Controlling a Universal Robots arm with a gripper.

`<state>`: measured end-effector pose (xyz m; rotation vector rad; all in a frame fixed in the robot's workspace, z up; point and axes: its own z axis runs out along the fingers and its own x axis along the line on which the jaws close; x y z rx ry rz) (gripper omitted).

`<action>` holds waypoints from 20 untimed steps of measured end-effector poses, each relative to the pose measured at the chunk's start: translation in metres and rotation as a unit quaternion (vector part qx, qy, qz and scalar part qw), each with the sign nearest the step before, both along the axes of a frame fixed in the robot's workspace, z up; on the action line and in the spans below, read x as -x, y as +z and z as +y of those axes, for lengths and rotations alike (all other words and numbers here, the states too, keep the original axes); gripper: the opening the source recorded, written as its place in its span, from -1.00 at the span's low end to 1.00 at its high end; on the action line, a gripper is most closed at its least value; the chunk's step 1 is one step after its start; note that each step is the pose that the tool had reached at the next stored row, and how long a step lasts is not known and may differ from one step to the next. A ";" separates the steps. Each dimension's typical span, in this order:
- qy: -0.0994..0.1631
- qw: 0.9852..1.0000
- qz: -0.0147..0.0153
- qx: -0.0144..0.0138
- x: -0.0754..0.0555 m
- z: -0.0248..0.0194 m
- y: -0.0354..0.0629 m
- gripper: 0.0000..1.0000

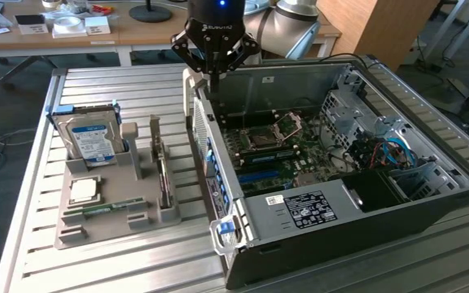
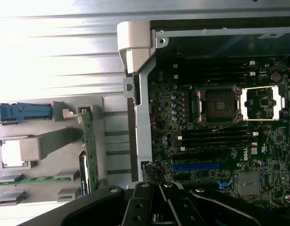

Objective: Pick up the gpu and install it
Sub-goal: 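Reach for the gpu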

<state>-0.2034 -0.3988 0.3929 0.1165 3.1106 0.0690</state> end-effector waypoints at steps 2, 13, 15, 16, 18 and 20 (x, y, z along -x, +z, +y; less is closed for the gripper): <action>0.000 1.000 0.000 0.000 0.000 0.0000 0.0000 -0.79; 0.000 1.000 0.000 0.000 0.029 0.0000 -0.0003 -0.79; 0.000 1.000 0.000 0.000 0.035 0.0001 -0.0003 -0.79; 0.000 1.000 0.000 0.000 0.037 0.0001 -0.0004 -0.79; 0.000 1.000 0.000 0.000 0.042 0.0001 -0.0004 -0.79; 0.000 1.000 0.000 0.000 0.046 0.0001 -0.0004 -0.79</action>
